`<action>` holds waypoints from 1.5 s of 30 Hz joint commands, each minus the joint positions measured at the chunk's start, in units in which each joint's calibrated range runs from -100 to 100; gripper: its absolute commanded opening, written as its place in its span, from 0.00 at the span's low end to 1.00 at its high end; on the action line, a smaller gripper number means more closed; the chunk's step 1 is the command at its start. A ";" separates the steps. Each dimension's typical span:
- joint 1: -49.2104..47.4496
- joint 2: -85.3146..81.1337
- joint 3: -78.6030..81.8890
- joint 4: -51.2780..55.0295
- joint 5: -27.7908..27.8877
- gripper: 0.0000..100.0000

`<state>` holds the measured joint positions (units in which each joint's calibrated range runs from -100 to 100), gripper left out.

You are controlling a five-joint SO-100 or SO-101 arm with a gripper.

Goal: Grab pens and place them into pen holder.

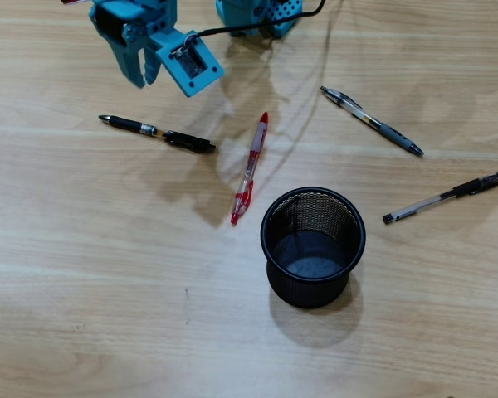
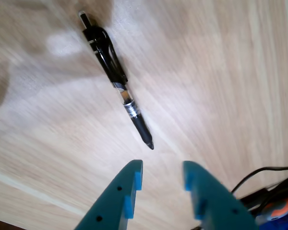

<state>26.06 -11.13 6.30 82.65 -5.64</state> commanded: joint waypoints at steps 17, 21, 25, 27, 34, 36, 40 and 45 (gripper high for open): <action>3.89 17.12 -1.41 -0.05 8.52 0.28; 7.36 19.92 3.20 -0.96 8.47 0.23; 9.47 19.75 8.27 -4.88 8.47 0.22; 9.47 19.75 11.44 -9.44 8.47 0.22; 8.74 19.67 15.87 -17.73 8.47 0.22; 9.10 19.75 15.87 -17.82 8.42 0.22; 9.29 19.83 16.14 -19.28 8.26 0.22; 9.29 19.83 18.22 -20.92 7.32 0.21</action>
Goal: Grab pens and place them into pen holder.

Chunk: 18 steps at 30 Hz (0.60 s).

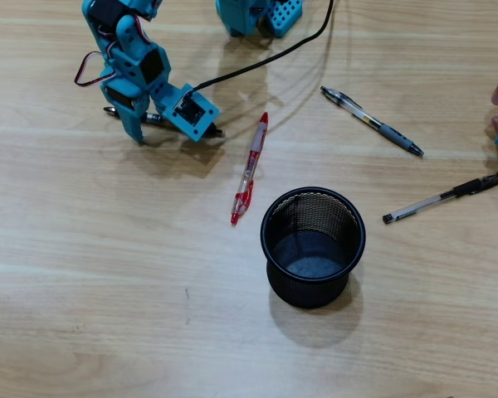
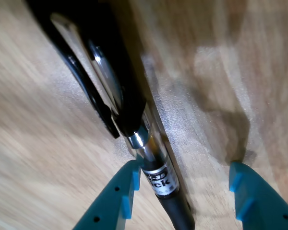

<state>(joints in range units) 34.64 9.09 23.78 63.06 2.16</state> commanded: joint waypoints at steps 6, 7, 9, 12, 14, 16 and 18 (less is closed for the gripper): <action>0.80 -0.39 3.55 -3.78 -0.64 0.03; 0.80 -0.47 3.55 -3.69 -1.06 0.01; 0.80 -0.47 3.64 -3.69 -1.48 0.02; 0.34 -1.07 3.01 -3.15 -1.74 0.02; 0.16 -3.27 3.01 -2.96 -1.84 0.02; 0.07 -6.50 2.74 -2.87 -1.95 0.02; -0.02 -13.04 1.74 0.68 -3.31 0.02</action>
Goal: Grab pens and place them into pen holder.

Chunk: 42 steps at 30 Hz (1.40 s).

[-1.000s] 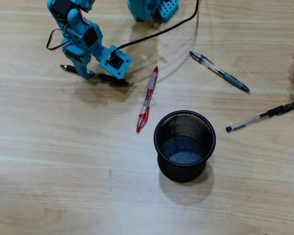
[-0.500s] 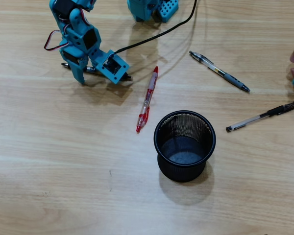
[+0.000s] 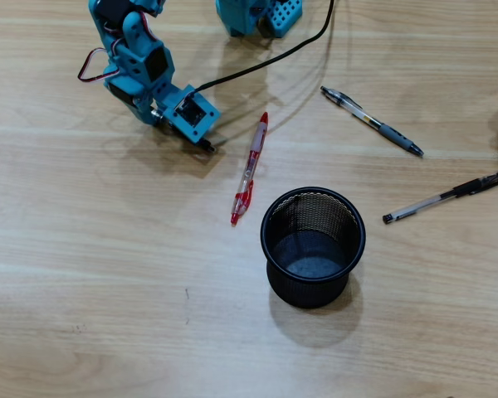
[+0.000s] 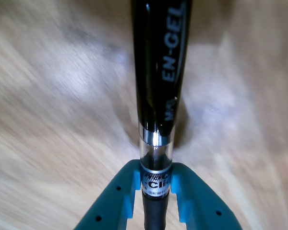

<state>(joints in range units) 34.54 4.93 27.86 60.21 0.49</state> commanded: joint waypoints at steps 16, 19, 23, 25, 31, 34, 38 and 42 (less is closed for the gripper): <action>-12.55 -43.10 -6.69 15.28 -15.10 0.02; -16.94 -46.50 -7.23 14.37 -19.45 0.02; -21.51 -49.13 -7.23 13.46 -24.58 0.02; -24.44 -49.98 -7.23 10.54 -26.83 0.02; -31.29 -50.07 -7.23 2.89 -32.48 0.02; -34.86 -49.39 -7.23 -1.76 -35.10 0.02; -40.90 -48.96 -7.05 -12.42 -38.87 0.02; -46.38 -43.10 -7.23 -25.72 -42.01 0.02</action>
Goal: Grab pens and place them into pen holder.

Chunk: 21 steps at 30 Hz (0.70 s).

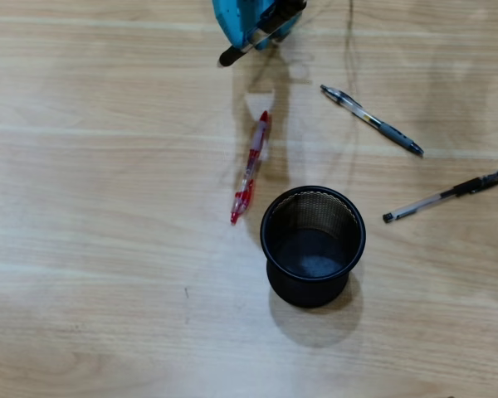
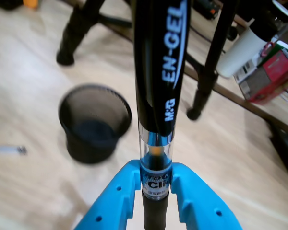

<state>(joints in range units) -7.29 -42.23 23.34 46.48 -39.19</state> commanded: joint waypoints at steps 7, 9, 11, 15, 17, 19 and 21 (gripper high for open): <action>-11.87 17.30 -2.70 -32.77 -5.62 0.02; -12.88 21.29 -2.70 -37.87 -6.25 0.02; -13.42 24.86 -2.70 -42.25 -7.09 0.02; -13.24 30.97 -2.43 -49.08 -8.50 0.02; -12.60 33.35 -2.07 -51.54 -9.34 0.02; -12.14 35.22 -1.89 -53.27 -10.07 0.02; -10.86 36.83 -1.89 -53.82 -10.75 0.02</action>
<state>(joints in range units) -20.25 -6.71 23.43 -4.62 -48.82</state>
